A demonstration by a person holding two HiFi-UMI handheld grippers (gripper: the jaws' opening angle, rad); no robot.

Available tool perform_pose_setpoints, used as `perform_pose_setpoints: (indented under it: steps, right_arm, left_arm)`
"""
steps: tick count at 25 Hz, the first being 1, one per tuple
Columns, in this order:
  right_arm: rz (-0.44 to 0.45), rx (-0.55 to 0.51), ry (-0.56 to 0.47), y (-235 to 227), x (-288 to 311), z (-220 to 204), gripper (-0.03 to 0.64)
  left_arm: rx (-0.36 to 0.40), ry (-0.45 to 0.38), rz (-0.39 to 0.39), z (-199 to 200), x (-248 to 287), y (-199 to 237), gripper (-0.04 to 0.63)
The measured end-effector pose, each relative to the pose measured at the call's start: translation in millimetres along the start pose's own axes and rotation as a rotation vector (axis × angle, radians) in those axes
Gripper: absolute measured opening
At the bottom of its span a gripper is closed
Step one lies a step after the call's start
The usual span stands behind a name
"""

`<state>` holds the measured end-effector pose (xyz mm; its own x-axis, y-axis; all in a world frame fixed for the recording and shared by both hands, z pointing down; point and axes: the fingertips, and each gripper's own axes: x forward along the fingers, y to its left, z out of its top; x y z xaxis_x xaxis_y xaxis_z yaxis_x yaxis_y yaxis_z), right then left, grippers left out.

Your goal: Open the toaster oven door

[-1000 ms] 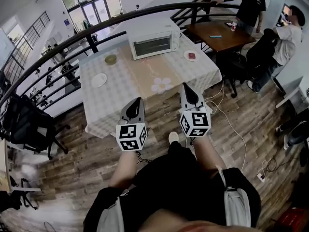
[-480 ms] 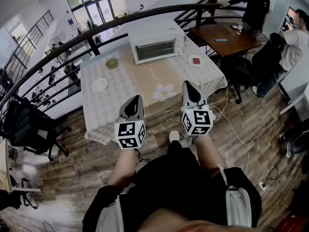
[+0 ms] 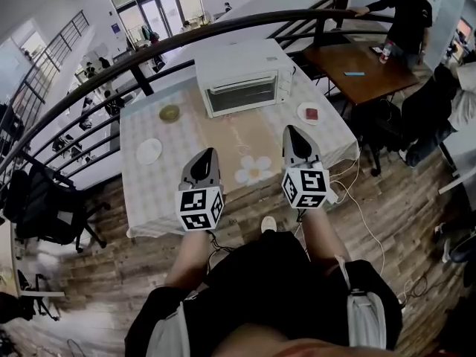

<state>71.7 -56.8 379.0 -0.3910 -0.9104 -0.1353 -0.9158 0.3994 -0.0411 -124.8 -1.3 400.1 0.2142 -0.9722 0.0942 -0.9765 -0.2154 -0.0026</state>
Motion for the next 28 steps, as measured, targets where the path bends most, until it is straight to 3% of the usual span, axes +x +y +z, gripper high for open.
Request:
perform_pose_setpoints:
  steps: [14, 28]
  right_arm:
    - [0.055, 0.016, 0.071, -85, 164, -36, 0.002]
    - [0.033, 0.044, 0.159, -118, 247, -65, 0.011]
  left_arm:
    - [-0.011, 0.019, 0.095, 20, 164, 37, 0.015]
    - [-0.036, 0.054, 0.120, 17, 226, 73, 0.015]
